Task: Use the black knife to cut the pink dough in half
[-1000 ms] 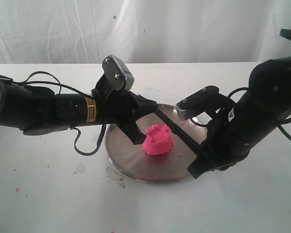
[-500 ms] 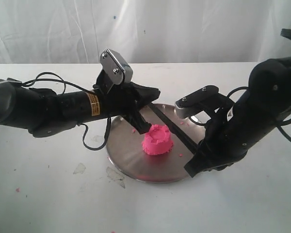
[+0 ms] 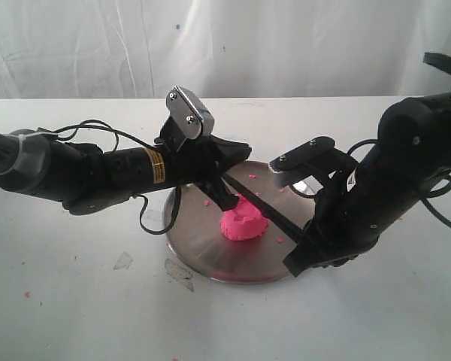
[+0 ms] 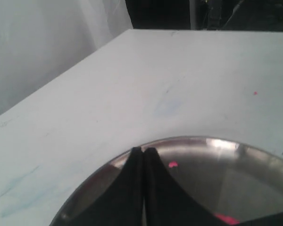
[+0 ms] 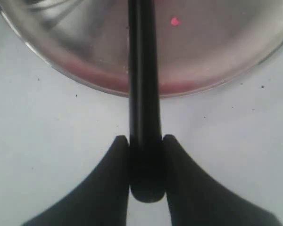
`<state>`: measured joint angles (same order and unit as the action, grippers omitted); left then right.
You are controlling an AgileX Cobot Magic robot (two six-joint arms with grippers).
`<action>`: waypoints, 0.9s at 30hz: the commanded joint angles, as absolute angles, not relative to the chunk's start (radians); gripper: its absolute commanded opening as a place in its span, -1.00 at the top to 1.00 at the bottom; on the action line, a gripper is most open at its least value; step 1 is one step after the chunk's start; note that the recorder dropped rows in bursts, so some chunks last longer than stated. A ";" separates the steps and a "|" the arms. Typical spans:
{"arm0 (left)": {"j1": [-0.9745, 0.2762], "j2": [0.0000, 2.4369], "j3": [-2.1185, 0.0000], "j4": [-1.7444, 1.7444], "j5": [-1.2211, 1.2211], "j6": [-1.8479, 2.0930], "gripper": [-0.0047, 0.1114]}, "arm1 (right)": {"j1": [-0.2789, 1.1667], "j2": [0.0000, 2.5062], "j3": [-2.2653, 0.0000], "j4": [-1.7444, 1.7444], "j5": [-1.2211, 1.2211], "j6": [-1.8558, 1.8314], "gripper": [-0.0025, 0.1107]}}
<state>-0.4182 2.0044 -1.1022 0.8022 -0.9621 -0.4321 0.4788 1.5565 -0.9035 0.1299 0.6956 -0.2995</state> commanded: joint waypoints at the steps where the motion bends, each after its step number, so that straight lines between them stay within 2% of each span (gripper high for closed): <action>1: -0.421 2.001 -1.107 0.800 -0.811 -0.356 0.92 | 0.480 1.577 -0.907 0.126 0.707 -0.307 0.96; 27: -0.421 2.072 -1.107 0.799 -0.872 -0.336 0.92 | 0.480 1.577 -0.907 0.037 0.733 -0.231 0.96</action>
